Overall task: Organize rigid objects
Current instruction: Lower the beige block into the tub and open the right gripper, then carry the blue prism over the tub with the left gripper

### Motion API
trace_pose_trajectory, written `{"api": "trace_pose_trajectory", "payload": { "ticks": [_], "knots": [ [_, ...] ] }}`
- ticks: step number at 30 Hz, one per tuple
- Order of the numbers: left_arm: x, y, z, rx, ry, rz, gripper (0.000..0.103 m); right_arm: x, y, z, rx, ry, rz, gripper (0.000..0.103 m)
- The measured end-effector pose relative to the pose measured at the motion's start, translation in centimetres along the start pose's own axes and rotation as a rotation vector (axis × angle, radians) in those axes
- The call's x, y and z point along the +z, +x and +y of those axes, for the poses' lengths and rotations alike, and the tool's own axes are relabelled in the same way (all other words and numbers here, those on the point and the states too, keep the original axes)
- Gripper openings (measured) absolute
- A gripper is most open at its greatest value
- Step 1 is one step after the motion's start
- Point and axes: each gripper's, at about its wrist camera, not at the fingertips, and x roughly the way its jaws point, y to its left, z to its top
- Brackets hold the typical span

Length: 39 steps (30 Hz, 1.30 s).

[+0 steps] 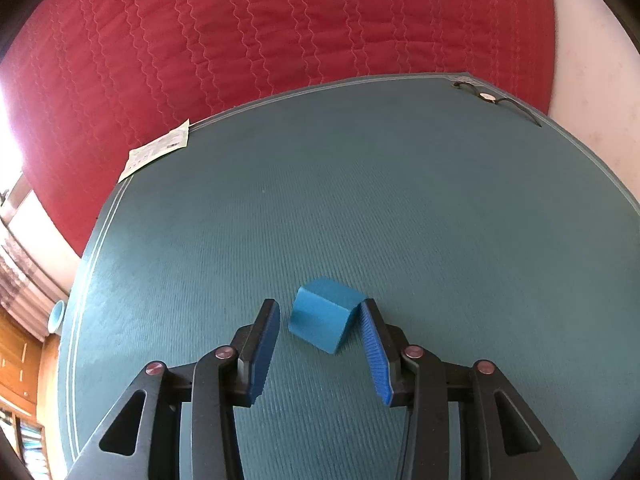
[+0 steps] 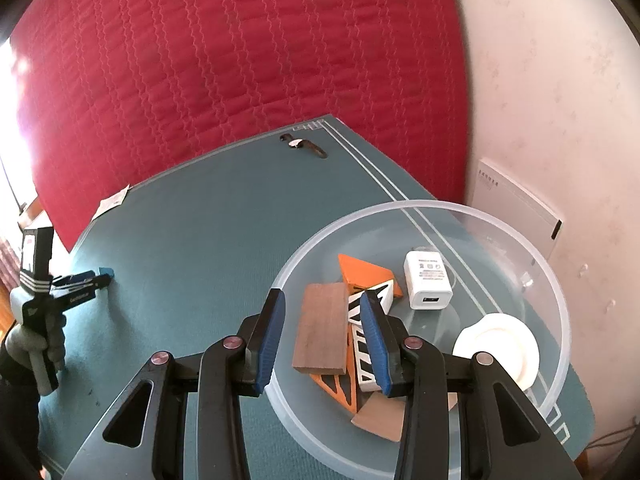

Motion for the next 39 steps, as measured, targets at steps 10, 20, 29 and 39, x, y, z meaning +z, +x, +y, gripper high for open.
{"api": "trace_pose_trajectory", "payload": {
  "ticks": [10,20,29,39],
  "knots": [
    [0.2,0.4,-0.1,-0.029,-0.008,-0.018,0.037,-0.2,0.0,0.0,0.001,0.001,0.004,0.040],
    [-0.1,-1.6,-2.3,-0.080,-0.033,-0.038,0.036,-0.4,-0.7,-0.5,-0.037,0.000,-0.020,0.040],
    [1.0,-5.6,-8.6,-0.204,0.017,-0.105,0.037,-0.6,-2.0,-4.0,-0.145,0.019,-0.023,0.040],
    [1.6,-8.8,-16.9,-0.353,0.125,-0.136,0.037,-1.0,-2.7,-6.9,-0.146,0.081,-0.031,0.041]
  ]
}}
